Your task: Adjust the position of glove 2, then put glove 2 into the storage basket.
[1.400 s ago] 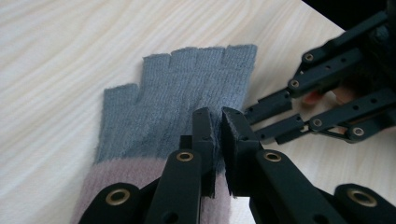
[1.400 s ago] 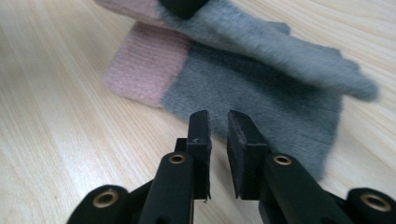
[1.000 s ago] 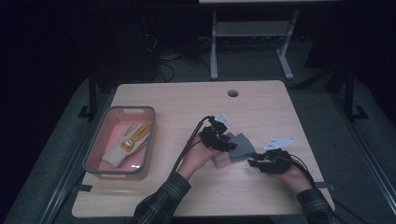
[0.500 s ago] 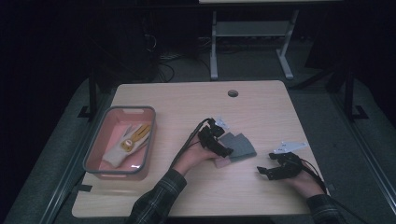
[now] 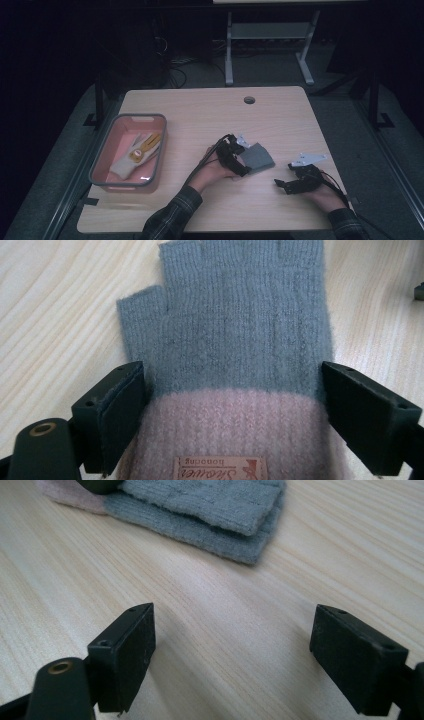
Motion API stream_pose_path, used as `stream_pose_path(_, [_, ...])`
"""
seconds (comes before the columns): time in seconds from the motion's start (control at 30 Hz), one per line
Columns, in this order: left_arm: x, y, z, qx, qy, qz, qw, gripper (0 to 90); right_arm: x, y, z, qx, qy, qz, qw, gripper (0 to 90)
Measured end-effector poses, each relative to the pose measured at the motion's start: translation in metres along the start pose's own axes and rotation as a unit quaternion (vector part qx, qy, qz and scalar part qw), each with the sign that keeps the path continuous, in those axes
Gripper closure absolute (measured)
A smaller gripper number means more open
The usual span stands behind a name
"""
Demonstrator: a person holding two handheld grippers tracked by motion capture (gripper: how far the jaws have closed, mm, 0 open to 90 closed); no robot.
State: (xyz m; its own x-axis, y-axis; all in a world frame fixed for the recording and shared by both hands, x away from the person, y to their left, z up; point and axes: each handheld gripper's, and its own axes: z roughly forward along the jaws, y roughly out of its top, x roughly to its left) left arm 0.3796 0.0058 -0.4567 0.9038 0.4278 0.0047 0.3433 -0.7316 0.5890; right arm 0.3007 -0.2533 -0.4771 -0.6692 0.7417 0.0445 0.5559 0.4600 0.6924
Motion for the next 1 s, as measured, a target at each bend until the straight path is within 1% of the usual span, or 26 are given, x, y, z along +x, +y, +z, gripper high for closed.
stream_pose_path(0.07, [-0.001, -0.001, 0.001, -0.001, 0.000, 0.006, 1.0000, 12.4, 0.000, 0.000, 0.000, -0.001, -0.001, 0.000, 1.0000, 17.7])
stream_pose_path(0.1, [-0.001, -0.001, 0.002, -0.001, 0.001, 0.006, 1.0000, 12.5, 0.000, 0.000, 0.000, -0.002, -0.001, -0.001, 1.0000, 17.7])
stream_pose_path(0.2, [-0.002, -0.004, 0.003, -0.007, 0.000, -0.003, 1.0000, 13.1, 0.000, -0.001, 0.001, -0.004, -0.001, 0.000, 1.0000, 16.5])
stream_pose_path(0.27, [-0.003, -0.004, 0.003, -0.009, 0.003, 0.001, 1.0000, 15.0, 0.000, -0.001, 0.002, -0.007, -0.002, -0.004, 1.0000, 15.1])
stream_pose_path(0.37, [-0.005, -0.006, 0.002, -0.015, -0.001, 0.002, 0.9999, 24.3, 0.001, -0.002, 0.002, -0.010, -0.002, -0.002, 0.9999, 14.5])
stream_pose_path(0.43, [-0.007, -0.006, 0.000, -0.018, -0.009, 0.007, 0.9998, 35.6, 0.000, -0.003, 0.003, -0.014, -0.002, -0.004, 0.9999, 14.2])
stream_pose_path(0.47, [-0.008, -0.006, -0.001, -0.018, -0.012, 0.010, 0.9997, 38.8, 0.000, -0.003, 0.003, -0.014, -0.002, -0.003, 0.9999, 14.2])
stream_pose_path(0.5, [-0.009, -0.007, -0.001, -0.020, -0.013, 0.008, 0.9997, 41.6, 0.000, -0.003, 0.003, -0.016, -0.002, -0.003, 0.9999, 14.1])
stream_pose_path(0.6, [-0.010, -0.007, -0.002, -0.019, -0.019, 0.009, 0.9996, 47.0, 0.000, -0.003, 0.003, -0.017, -0.003, -0.002, 0.9998, 14.0])
stream_pose_path(0.7, [-0.011, -0.006, -0.002, -0.018, -0.019, 0.008, 0.9996, 51.1, 0.000, -0.004, 0.003, -0.021, -0.003, -0.003, 0.9998, 13.6])
stream_pose_path(0.83, [-0.008, -0.006, -0.004, -0.018, -0.028, -0.008, 0.9994, 54.2, 0.000, -0.004, 0.003, -0.021, -0.003, -0.003, 0.9998, 13.6])
stream_pose_path(0.93, [-0.006, -0.006, -0.007, -0.014, -0.035, -0.015, 0.9992, 56.2, 0.000, -0.004, 0.003, -0.021, -0.003, -0.003, 0.9998, 13.6])
stream_pose_path(0.97, [-0.006, -0.006, -0.007, -0.017, -0.036, -0.020, 0.9990, 56.8, 0.000, -0.004, 0.003, -0.021, -0.003, -0.003, 0.9998, 13.6])
stream_pose_path(1.0, [-0.005, -0.007, -0.009, -0.015, -0.040, -0.021, 0.9989, 57.2, 0.000, -0.004, 0.003, -0.021, -0.003, -0.003, 0.9998, 13.6])
